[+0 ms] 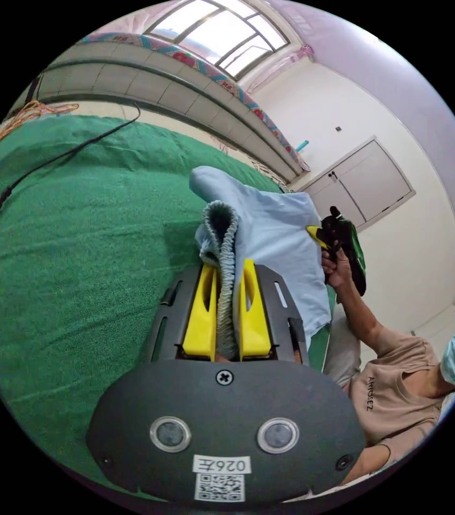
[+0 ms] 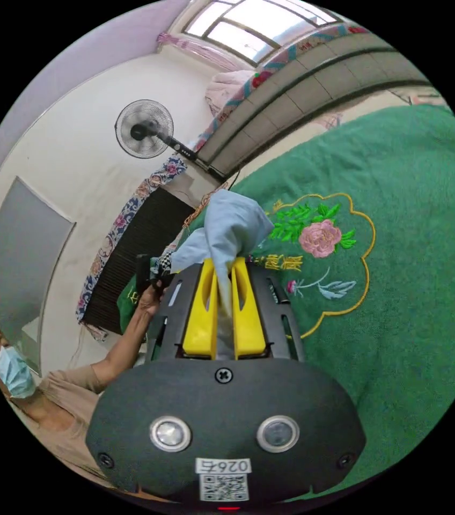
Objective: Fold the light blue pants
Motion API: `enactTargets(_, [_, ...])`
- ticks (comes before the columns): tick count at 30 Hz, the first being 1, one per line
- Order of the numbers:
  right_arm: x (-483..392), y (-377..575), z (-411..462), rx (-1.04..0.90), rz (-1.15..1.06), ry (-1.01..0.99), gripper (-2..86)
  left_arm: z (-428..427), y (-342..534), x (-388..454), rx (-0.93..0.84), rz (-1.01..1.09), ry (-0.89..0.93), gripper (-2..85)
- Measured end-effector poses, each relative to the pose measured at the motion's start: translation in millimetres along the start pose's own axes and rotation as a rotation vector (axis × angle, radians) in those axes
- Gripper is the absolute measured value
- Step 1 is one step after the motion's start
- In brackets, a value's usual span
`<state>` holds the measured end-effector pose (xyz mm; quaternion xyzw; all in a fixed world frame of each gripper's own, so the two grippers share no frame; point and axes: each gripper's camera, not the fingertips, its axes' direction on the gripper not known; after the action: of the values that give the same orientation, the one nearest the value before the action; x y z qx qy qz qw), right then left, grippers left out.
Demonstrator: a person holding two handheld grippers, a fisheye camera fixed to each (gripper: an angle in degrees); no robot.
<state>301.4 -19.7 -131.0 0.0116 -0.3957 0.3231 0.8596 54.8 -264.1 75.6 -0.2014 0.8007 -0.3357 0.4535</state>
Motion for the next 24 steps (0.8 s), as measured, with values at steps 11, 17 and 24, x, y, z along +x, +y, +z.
enactTargets(11, [-226, 110, -239, 0.335, -0.423, 0.472, -0.6, 59, 78, 271, 0.28, 0.534, -0.156, 6.4])
enactTargets(17, [-237, 188, -414, 0.589, -0.334, 0.598, -0.4, 165, 50, 447, 0.235, 0.829, -0.038, 6.4])
enactTargets(24, [-180, 247, -598, 0.861, -0.068, 0.732, 0.0, 349, 2, 652, 0.12, 1.059, 0.072, 6.7])
